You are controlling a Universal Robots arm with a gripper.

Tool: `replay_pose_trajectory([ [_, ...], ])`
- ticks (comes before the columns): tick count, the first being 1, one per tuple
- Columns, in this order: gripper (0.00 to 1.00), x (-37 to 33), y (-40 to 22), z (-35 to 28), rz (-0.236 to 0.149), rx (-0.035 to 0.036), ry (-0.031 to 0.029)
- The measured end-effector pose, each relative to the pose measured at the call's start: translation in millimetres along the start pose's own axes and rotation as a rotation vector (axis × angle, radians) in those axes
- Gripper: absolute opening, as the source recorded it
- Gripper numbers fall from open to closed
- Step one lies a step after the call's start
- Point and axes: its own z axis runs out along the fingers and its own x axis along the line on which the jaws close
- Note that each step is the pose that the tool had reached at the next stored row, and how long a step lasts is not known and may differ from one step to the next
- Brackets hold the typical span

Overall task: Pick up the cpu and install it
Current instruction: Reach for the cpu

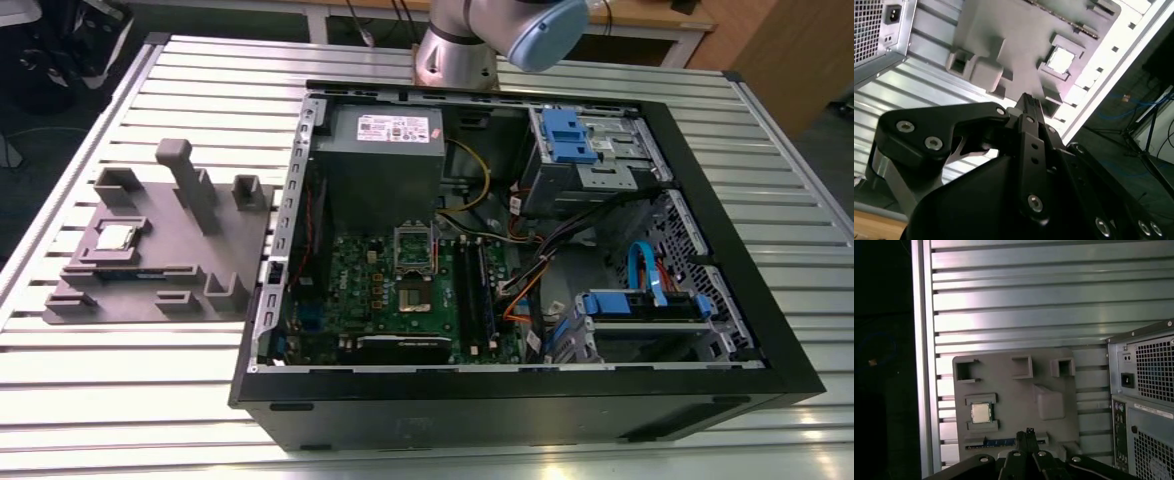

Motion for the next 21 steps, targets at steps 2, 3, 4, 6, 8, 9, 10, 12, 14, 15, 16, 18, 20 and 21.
replay_pose_trajectory([
  [2, 0.10, 3.1, -0.4, 2.2, -0.002, 0.0010, 0.0066],
  [3, 0.10, 6.1, -0.7, 3.4, -0.002, 0.0013, 0.0082],
  [4, 0.10, 9.9, -1.0, 4.4, -0.002, 0.0012, 0.0086],
  [6, 0.10, 17.1, -1.5, 6.0, -0.002, 0.0011, 0.0085],
  [8, 0.10, 22.4, -2.0, 7.6, -0.002, 0.0011, 0.0085],
  [9, 0.10, 25.2, -2.2, 8.5, -0.002, 0.0011, 0.0085],
  [10, 0.10, 28.6, -2.5, 9.4, -0.002, 0.0012, 0.0086],
  [12, 0.10, 35.7, -3.1, 11.1, -0.002, 0.0010, 0.0084],
  [14, 0.10, 42.0, -3.6, 11.9, -0.002, 0.0011, 0.0086],
  [15, 0.10, 44.6, -3.8, 12.1, -0.003, 0.0012, 0.0087],
  [16, 0.10, 47.3, -4.0, 12.3, -0.002, 0.0012, 0.0086],
  [18, 0.10, 51.2, -4.3, 12.4, -0.002, 0.0011, 0.0086],
  [20, 0.10, 51.7, -4.4, 12.4, -0.003, 0.0011, 0.0086],
  [21, 0.10, 51.7, -4.4, 12.4, -0.003, 0.0011, 0.0086],
])
